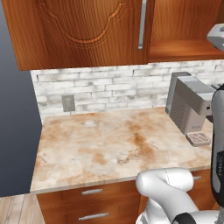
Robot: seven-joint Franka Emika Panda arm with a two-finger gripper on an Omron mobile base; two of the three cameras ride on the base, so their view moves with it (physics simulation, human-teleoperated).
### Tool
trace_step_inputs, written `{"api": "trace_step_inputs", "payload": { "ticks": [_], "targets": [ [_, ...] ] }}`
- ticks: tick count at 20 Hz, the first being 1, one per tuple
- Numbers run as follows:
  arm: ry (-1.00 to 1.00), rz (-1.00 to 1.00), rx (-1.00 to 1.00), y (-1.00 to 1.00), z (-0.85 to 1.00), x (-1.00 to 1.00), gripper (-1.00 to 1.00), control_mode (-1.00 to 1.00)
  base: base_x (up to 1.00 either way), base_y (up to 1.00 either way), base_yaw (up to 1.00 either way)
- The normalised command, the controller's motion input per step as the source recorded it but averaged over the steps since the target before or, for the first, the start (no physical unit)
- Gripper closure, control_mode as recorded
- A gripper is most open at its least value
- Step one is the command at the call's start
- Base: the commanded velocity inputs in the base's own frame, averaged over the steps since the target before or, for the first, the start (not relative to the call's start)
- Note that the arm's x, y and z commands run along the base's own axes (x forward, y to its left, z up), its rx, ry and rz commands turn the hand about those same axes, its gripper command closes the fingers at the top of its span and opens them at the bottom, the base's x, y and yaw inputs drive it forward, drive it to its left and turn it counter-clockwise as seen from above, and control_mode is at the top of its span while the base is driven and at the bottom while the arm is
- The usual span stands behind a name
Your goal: Open the cabinet and move the ladle to the pot. Then close the cabinet.
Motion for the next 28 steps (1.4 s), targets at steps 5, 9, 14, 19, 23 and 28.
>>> {"api": "trace_step_inputs", "payload": {
  "ticks": [5, 9, 14, 19, 23, 28],
  "targets": [
    [0.00, 0.12, 0.00, 0.16, 0.00, 0.29, -1.00, -1.00, 0.00, 0.00, 0.00],
    [0.00, 0.12, -0.02, 0.23, -0.03, 0.38, -1.00, -1.00, 0.00, 0.00, 0.00],
    [0.00, 0.15, -0.07, 0.30, -0.01, 0.31, -1.00, -1.00, 0.00, 0.00, 0.00],
    [0.00, 0.19, -0.13, 0.35, -0.05, 0.24, -1.00, -1.00, 0.00, 0.00, 0.00],
    [0.00, 0.14, -0.14, 0.26, 0.00, 0.43, -1.00, -1.00, 0.00, 0.00, 0.00],
    [-0.02, 0.04, -0.13, 0.05, 0.00, 0.49, -1.00, -1.00, 0.00, 0.00, 0.00]
  ]
}}
